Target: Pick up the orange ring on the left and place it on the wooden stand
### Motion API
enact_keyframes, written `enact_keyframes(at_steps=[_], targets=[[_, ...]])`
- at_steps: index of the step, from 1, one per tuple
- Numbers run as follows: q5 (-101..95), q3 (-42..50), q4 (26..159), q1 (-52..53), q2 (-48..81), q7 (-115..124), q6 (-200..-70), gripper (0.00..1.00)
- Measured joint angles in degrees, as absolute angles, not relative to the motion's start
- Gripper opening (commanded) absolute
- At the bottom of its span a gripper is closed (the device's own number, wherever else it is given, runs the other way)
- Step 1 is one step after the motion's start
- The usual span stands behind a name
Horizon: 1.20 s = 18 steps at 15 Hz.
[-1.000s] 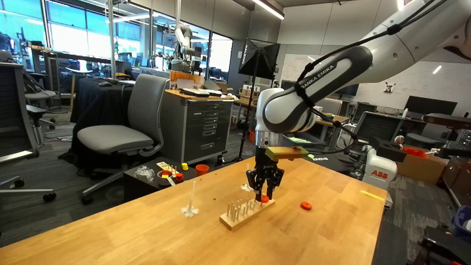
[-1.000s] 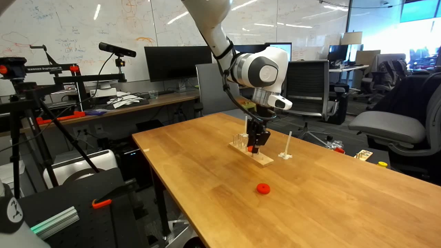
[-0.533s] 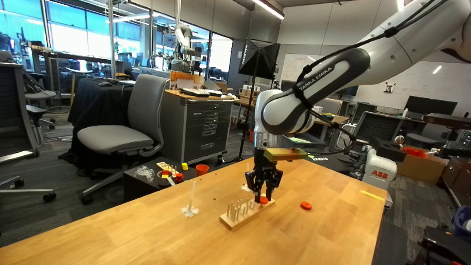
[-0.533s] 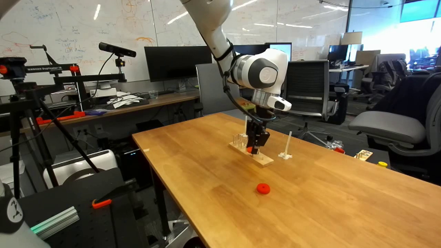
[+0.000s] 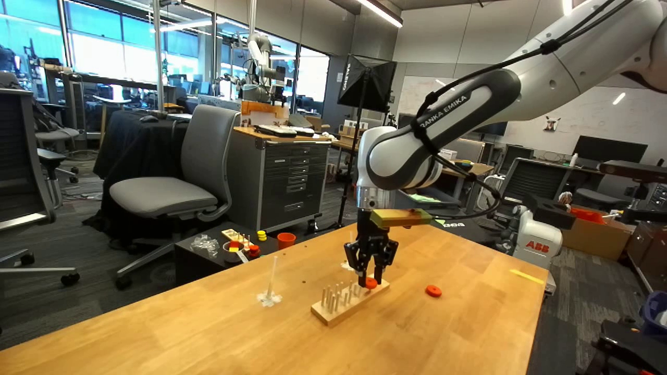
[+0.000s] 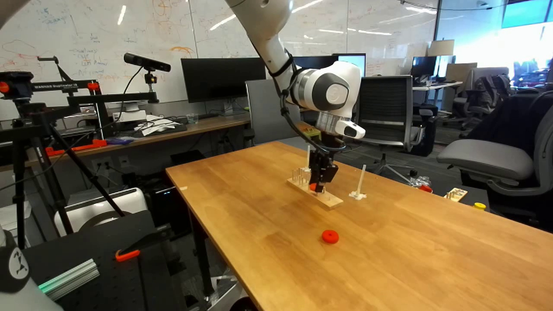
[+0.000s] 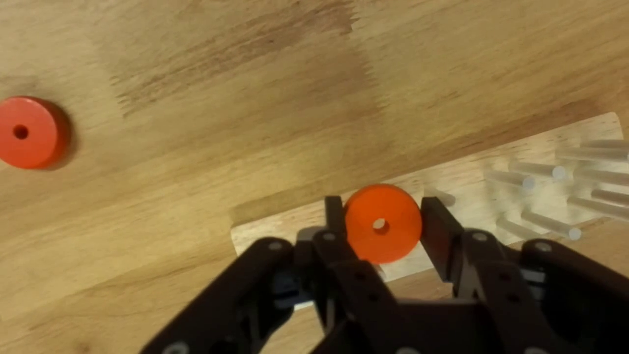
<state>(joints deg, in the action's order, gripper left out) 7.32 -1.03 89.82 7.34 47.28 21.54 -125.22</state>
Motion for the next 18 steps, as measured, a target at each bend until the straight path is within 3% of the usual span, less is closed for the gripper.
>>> enact_keyframes(at_steps=[18], targets=[[7.0,0.2,87.4,7.7,48.5,22.0,-122.9,0.18]])
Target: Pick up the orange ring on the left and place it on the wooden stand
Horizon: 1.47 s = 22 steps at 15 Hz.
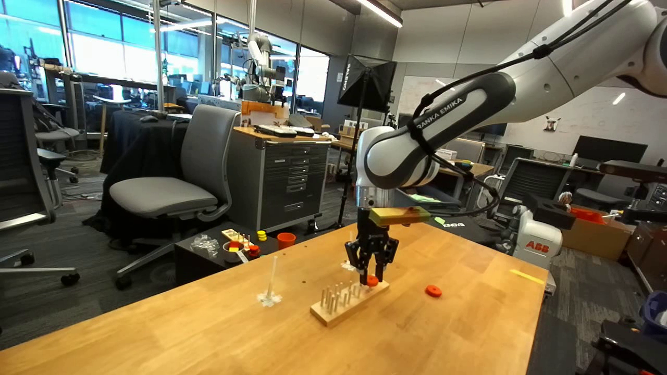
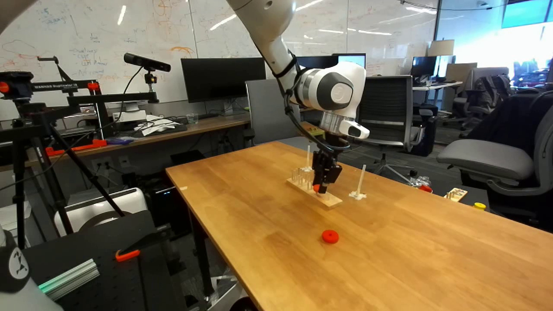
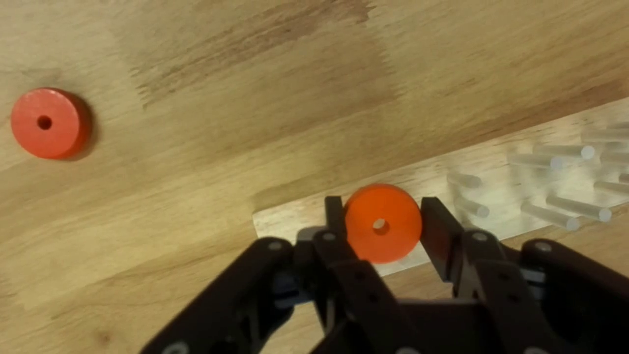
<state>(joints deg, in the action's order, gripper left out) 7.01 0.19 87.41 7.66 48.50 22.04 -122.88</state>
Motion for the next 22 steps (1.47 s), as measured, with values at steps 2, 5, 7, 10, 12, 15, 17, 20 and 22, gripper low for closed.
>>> enact_keyframes(at_steps=[2,5,7,10,12,15,17,20,22], targets=[[7.0,0.2,87.4,7.9,48.5,22.0,-122.9,0.18],[7.0,0.2,87.4,8.3,48.5,22.0,-122.9,0.18],[7.0,0.2,87.4,8.5,48.5,22.0,-122.9,0.18],[7.0,0.2,87.4,8.6,48.5,22.0,-122.9,0.18],[7.0,0.2,87.4,8.6,48.5,22.0,-122.9,0.18],[7.0,0.2,87.4,8.6,48.5,22.0,-122.9,0.18],[7.0,0.2,87.4,8.6,48.5,22.0,-122.9,0.18],[7.0,0.2,87.4,8.6,48.5,22.0,-122.9,0.18],[7.0,0.2,87.4,8.6,48.5,22.0,-122.9,0.18]])
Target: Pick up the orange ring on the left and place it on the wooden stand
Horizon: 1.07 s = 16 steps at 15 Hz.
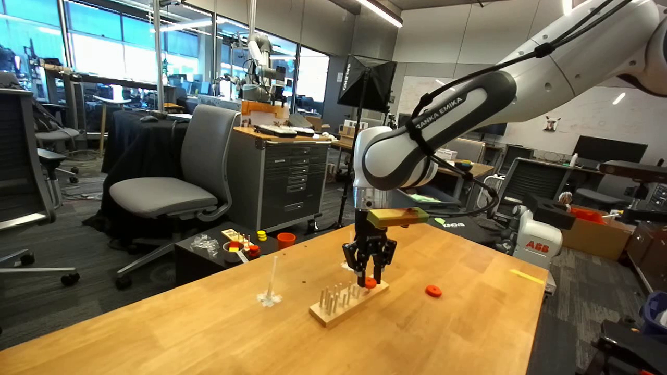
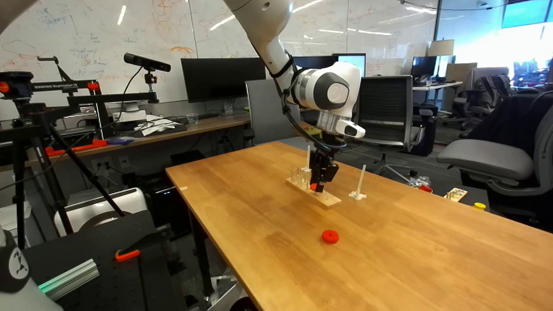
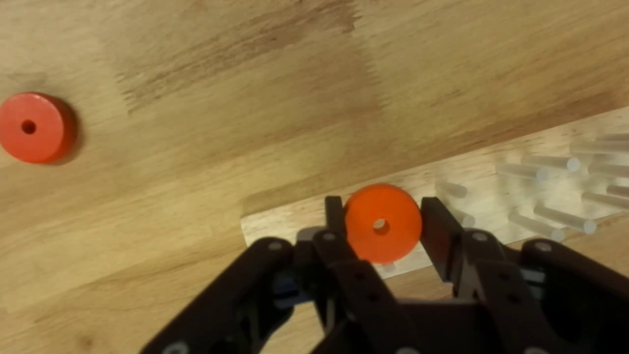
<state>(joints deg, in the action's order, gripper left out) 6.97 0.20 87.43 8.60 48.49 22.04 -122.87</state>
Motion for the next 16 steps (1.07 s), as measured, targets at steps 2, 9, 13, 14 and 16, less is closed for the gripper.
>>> enact_keyframes(at_steps=[2,9,13,14,16], targets=[[6.9,0.2,87.4,8.6,48.5,22.0,-122.9,0.18],[5.8,0.2,87.4,8.9,48.5,22.0,-122.9,0.18],[5.5,0.2,87.4,9.0,48.5,22.0,-122.9,0.18],[5.4,0.2,87.4,9.1,48.5,22.0,-122.9,0.18],[5.3,0.2,87.4,9.1,48.5,22.0,-122.7,0.18]])
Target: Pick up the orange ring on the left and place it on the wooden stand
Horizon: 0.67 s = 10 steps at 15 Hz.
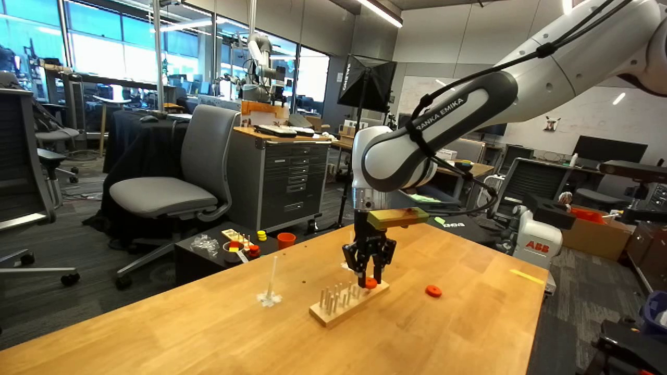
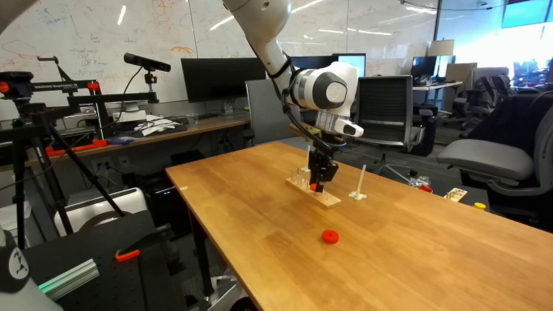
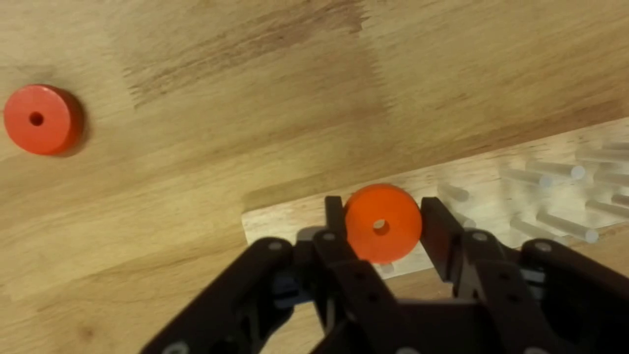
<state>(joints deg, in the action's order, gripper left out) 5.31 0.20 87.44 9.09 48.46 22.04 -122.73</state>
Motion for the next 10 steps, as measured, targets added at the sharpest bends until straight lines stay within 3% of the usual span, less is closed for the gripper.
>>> enact_keyframes(at_steps=[9,10], targets=[[5.2,0.2,88.6,9.2,49.1,22.0,-121.4,0.18],[5.2,0.2,88.6,9.2,49.3,22.0,-121.2,0.68]])
